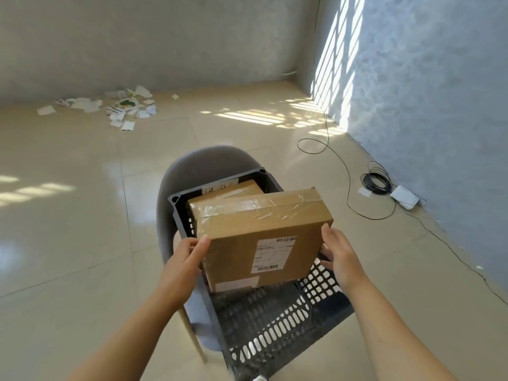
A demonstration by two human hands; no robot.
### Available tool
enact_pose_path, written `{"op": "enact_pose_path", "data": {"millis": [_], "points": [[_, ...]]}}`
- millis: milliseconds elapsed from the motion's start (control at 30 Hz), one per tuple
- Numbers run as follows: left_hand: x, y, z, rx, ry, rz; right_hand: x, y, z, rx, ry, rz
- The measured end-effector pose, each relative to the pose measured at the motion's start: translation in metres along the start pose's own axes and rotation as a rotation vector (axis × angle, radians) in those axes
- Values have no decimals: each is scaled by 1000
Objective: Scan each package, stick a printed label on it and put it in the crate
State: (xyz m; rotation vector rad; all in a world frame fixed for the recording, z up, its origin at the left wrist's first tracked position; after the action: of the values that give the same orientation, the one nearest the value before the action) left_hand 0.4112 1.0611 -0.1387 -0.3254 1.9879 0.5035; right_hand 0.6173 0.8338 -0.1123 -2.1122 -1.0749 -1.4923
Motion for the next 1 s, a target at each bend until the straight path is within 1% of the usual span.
{"op": "enact_pose_path", "data": {"millis": [67,200,300,400,533,633,700,800,867,1000], "points": [[17,-7,16,-29,91,5,-19,2,28,38,-76,16],[50,-14,41,-146,258,4,-57,6,82,83,-220,-25],[67,-19,58,-172,346,28,-80,6,118,140,-298,-63],[73,-17,74,-203,381,143,-91,9,154,144,-333,-120],[82,-13,98,-222,429,223,-92,4,196,166,-336,-302],[80,-7,121,-235,444,363,-92,-8,222,207,-348,-476],[81,-4,134,-256,471,421,-91,-16,235,208,-370,-546],[91,-2,146,-269,532,397,-95,-23,248,211,-395,-591],[97,-3,149,-277,561,392,-102,-26,252,258,-415,-623],[100,-3,147,-340,530,338,-109,-30,251,292,-424,-634]]}}
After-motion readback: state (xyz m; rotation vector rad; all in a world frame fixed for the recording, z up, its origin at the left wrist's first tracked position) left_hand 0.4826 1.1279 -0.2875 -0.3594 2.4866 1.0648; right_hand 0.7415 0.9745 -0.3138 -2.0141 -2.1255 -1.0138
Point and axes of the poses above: each hand's wrist, its own z-axis towards the middle knuckle, its own y-axis out of the back of the hand, x = y × z, the point moved 9 cm from there along z, towards the middle knuckle, and after that the axes turned 13 degrees about x, right-handed, at the moved point
